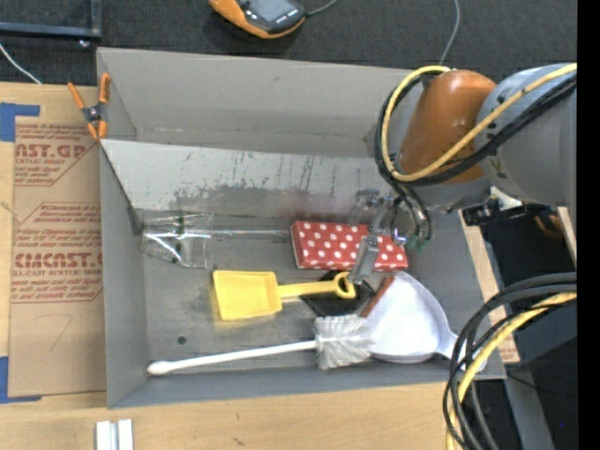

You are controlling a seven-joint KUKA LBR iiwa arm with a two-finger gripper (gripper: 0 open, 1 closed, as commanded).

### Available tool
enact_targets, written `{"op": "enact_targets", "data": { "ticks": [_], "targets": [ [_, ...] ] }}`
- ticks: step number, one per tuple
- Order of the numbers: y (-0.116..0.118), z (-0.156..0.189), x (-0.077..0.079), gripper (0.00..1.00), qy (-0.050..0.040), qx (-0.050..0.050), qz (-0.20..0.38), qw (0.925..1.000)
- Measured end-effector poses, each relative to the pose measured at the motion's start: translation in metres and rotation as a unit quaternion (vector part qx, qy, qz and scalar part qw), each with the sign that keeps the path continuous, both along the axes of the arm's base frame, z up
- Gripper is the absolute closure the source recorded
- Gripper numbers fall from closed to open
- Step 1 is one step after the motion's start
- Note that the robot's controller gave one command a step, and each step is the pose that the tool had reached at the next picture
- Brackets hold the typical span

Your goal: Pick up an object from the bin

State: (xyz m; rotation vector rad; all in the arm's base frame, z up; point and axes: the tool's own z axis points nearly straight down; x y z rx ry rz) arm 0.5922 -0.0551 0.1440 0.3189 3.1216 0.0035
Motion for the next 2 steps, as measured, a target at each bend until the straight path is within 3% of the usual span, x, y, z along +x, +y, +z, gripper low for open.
{"op": "enact_targets", "data": {
  "ticks": [1,2],
  "targets": [
    [-0.005,-0.072,0.002,0.0,-0.006,-0.002,0.129,0.9917],
    [0.009,-0.07,0.004,1.0,-0.0024,-0.003,0.067,0.9978]
  ]
}}
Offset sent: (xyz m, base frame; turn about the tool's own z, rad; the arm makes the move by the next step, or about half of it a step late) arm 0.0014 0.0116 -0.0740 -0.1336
